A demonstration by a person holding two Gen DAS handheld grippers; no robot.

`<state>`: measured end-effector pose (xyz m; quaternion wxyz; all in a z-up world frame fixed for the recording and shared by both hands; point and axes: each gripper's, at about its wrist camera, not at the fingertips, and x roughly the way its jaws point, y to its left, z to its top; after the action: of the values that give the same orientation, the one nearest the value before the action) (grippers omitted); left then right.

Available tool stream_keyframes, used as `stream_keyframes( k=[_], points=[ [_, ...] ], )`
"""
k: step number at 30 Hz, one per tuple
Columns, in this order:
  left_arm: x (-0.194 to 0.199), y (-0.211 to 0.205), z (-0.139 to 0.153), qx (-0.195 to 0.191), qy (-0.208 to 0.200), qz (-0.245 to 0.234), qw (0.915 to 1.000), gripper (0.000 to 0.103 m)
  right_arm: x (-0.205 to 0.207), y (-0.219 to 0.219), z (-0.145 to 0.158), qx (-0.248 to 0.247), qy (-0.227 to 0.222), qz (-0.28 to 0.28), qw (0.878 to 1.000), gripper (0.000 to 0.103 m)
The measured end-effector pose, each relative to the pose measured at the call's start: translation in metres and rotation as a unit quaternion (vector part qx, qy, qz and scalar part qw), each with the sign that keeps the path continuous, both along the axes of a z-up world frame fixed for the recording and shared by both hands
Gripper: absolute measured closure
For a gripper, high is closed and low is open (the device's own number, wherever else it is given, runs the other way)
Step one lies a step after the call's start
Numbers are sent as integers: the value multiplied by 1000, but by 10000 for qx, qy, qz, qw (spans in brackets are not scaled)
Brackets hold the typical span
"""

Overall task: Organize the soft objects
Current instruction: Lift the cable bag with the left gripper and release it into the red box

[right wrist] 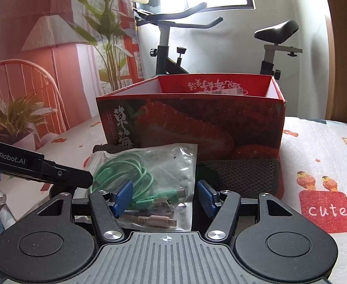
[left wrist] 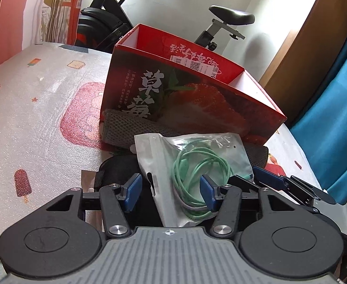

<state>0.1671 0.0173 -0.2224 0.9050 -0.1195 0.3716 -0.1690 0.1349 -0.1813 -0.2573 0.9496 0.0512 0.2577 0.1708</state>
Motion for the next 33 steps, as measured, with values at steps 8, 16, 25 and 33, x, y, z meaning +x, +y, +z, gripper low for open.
stream_keyframes(
  k=[8, 16, 25, 33],
  points=[
    [12, -1, -8, -160, 118, -63, 9998, 47, 3, -2, -3, 142, 23, 75, 9999, 46],
    [18, -6, -14, 16, 120, -72, 9999, 46, 4, -3, -6, 157, 30, 91, 9998, 46],
    [17, -7, -12, -40, 110, -199, 9997, 65, 3, 0, -5, 37, 66, 128, 9999, 48],
    [11, -9, -4, -14, -5, -321, 9995, 73, 3, 8, 5, -292, 163, 185, 9993, 53]
  ],
)
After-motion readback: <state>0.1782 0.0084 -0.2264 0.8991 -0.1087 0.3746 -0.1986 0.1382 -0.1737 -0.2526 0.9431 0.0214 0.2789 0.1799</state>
